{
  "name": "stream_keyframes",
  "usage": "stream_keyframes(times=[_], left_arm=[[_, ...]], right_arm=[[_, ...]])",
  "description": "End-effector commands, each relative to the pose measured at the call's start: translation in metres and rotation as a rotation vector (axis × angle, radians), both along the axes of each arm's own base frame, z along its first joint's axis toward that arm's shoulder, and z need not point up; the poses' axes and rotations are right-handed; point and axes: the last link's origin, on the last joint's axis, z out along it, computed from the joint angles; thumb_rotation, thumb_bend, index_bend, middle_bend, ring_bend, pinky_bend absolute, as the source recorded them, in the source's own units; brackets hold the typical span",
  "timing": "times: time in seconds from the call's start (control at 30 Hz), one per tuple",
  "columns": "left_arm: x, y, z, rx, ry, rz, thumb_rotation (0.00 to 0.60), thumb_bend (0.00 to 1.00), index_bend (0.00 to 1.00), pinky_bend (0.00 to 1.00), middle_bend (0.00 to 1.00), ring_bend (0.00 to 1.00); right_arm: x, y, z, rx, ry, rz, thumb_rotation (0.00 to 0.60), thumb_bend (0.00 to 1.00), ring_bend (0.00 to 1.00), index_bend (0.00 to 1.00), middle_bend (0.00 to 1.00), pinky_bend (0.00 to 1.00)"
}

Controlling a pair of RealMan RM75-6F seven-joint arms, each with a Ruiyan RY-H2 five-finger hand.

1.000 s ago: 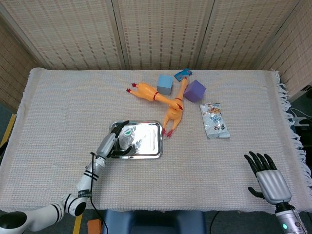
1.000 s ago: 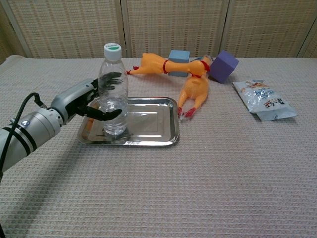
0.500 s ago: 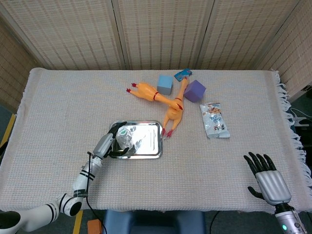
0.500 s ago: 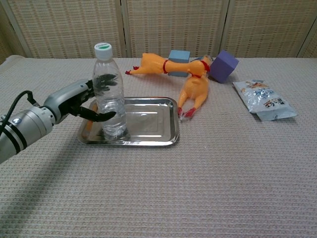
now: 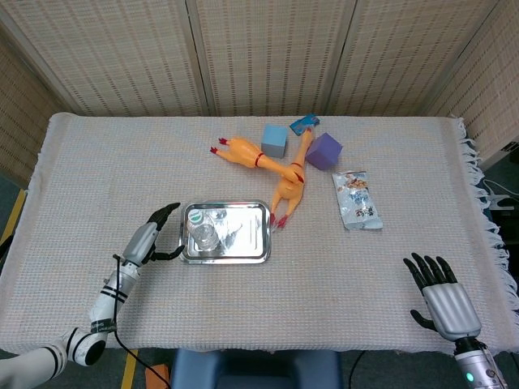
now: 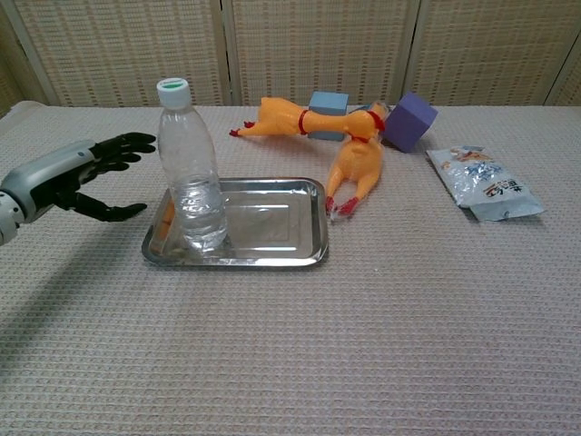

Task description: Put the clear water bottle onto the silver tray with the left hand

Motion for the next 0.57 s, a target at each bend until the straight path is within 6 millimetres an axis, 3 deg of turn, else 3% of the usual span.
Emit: stream_keyframes(times=[0.03,0.23,0.33,0.57], left_arm=[[-0.028,-0.025,0.026,0.064,0.085,-0.020,0.600,0.30,0.00,0.00,0.00,0.00],[-0.083,-0.084,0.083,0.237,0.374,0.001,0.600,0.33,0.00,0.00,0.00,0.00],[-0.100,-0.115,0.109,0.318,0.470,0.031,0.600,0.33,0.00,0.00,0.00,0.00],[-0.099,-0.143,0.118,0.229,0.577,0.012,0.600,0.32,0.00,0.00,0.00,0.00]], right_arm=[[0.000,0.000,-0.001,0.004,0.002,0.000,0.600,0.15,0.00,0.00,0.00,0.00],[0.002,0.000,-0.001,-0.014,-0.003,0.013,0.600,0.15,0.00,0.00,0.00,0.00],[0.002,0.000,0.000,-0.045,-0.008,0.020,0.600,0.15,0.00,0.00,0.00,0.00],[0.003,0.001,-0.004,-0.067,-0.007,0.017,0.600,0.15,0.00,0.00,0.00,0.00]])
